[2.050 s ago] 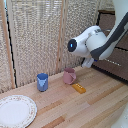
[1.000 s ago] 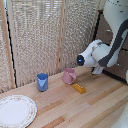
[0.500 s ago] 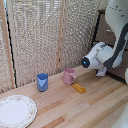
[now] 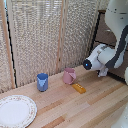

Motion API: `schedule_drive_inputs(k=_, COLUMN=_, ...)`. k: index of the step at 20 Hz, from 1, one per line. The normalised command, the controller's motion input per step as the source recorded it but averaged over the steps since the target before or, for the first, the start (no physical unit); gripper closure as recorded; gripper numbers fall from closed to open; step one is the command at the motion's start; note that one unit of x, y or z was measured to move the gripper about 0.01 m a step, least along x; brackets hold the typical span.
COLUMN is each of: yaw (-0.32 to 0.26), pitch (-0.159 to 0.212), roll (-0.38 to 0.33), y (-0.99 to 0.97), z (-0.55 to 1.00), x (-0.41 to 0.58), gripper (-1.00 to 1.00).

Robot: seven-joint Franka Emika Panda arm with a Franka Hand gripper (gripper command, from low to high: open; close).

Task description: Please adjust your gripper to match the height of the lower drawer handle. Progress your gripper onward until it happens to touch the drawer handle. Now, firmly take hold of it with your gripper, then steadily retract it to swing the drawer wide open.

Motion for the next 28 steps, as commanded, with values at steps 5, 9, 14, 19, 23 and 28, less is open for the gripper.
schedule_drive_inputs(k=5, yaw=-0.067, pitch=-0.031, roll=-0.031, y=0.05, z=0.0, x=0.038, gripper=1.0)
schedule_drive_inputs(k=9, yaw=0.0, pitch=-0.064, roll=0.003, y=0.23, z=-0.08, x=0.003, gripper=1.0)
schedule_drive_inputs(k=14, yaw=-0.02, pitch=-0.115, roll=0.034, y=0.23, z=-0.06, x=0.07, gripper=1.0)
schedule_drive_inputs(k=19, yaw=-0.004, pitch=-0.143, roll=0.176, y=0.45, z=0.06, x=0.211, gripper=1.0)
schedule_drive_inputs(k=23, yaw=-0.001, pitch=-0.109, roll=0.212, y=0.56, z=0.02, x=0.409, gripper=1.0)
schedule_drive_inputs(k=28, yaw=0.0, pitch=-0.094, roll=0.191, y=0.65, z=0.0, x=0.418, gripper=1.0)
